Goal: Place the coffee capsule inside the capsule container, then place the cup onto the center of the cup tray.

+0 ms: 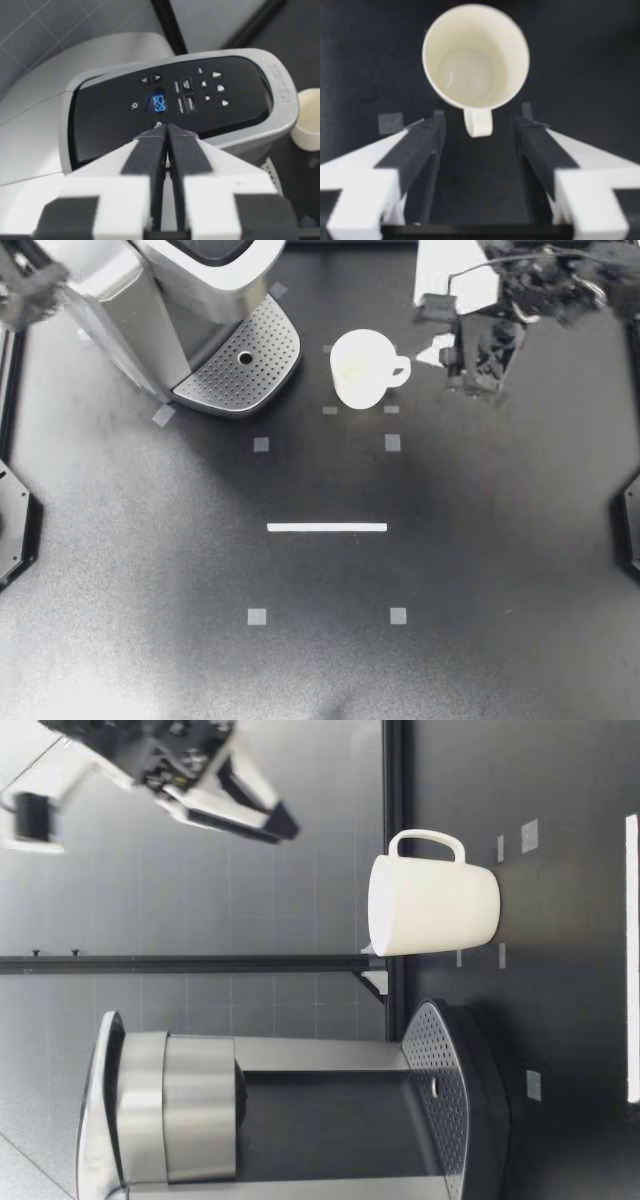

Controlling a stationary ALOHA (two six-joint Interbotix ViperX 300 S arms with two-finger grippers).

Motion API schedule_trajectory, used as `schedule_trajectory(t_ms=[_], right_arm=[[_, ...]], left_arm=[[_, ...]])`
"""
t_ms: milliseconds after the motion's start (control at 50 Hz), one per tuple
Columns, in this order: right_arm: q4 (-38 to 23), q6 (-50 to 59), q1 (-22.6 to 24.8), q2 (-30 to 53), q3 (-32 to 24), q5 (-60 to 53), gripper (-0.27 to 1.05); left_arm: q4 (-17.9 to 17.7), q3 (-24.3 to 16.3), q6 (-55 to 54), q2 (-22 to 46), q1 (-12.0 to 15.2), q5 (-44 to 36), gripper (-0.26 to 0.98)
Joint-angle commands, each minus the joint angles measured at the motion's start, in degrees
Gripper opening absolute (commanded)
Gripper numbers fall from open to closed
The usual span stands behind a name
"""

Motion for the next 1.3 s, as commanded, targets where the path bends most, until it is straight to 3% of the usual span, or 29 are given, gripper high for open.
schedule_trajectory(t_ms=[0,240,1280], right_arm=[[5.89,-4.92,-2.11,1.41,-1.67,0.53,0.56],[14.33,-15.38,-3.87,6.06,-1.85,2.64,0.56],[14.41,-16.87,-5.71,13.01,-3.25,0.18,0.56]], left_arm=[[-0.26,-0.09,0.09,-0.97,-0.18,-0.79,0.11],[-0.26,0.97,0.09,-1.85,-0.18,-2.11,0.11],[-0.09,3.87,0.0,-3.78,-0.09,-3.96,0.11]])
